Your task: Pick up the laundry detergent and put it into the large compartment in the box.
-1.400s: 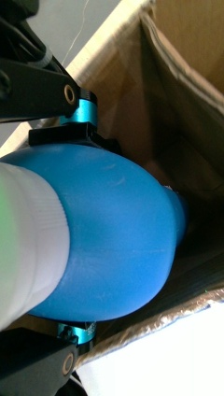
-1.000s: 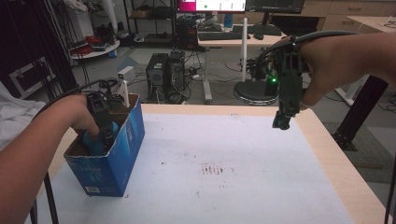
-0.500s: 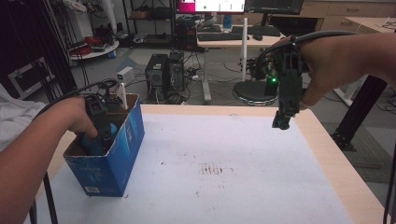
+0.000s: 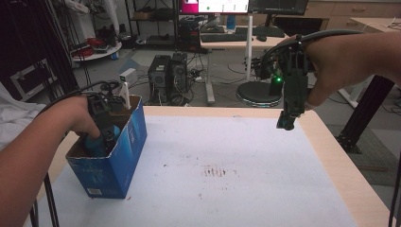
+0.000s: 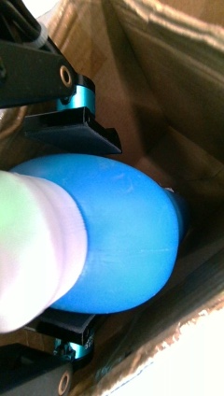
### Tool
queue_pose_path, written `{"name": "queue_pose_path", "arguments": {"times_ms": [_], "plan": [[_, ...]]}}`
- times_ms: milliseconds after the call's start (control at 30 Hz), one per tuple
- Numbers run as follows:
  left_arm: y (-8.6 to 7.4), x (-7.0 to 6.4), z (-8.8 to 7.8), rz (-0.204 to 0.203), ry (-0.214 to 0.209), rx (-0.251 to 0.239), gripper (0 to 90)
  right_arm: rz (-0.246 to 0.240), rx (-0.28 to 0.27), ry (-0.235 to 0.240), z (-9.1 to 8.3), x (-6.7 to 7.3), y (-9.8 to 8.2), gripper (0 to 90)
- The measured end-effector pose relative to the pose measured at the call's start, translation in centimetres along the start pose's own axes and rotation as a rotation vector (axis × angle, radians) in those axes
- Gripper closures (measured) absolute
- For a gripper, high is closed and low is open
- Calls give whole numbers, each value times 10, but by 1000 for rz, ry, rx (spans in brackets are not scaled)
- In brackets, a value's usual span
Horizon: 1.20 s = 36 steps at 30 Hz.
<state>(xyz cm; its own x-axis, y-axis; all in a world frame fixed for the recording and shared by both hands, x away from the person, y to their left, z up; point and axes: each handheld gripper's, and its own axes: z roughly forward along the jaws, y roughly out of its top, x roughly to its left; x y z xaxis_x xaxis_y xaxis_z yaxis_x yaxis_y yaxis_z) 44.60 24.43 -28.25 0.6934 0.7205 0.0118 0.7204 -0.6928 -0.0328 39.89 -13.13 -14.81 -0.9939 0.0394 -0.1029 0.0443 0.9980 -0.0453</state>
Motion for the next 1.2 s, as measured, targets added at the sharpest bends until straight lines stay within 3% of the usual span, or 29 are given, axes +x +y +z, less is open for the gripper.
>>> {"name": "queue_pose_path", "arguments": {"times_ms": [233,400,867,1000,1033,1200], "plan": [[0,-1,-10,-11,25,-3,253,-2,-2,-3,0,0,1,16],[0,-3,-15,-45,17,-27,225,-5,-2,-1,0,-1,1,16],[1,-4,-45,-32,-2,-20,168,-2,-1,4,2,-2,1,16],[2,-9,-51,-42,-17,-43,149,-3,-1,5,2,-3,2,16],[3,-8,-53,-21,-16,-30,141,-2,-1,5,2,-3,1,16],[6,-15,-59,-27,-19,-42,109,0,-1,6,2,-3,2,16]]}}
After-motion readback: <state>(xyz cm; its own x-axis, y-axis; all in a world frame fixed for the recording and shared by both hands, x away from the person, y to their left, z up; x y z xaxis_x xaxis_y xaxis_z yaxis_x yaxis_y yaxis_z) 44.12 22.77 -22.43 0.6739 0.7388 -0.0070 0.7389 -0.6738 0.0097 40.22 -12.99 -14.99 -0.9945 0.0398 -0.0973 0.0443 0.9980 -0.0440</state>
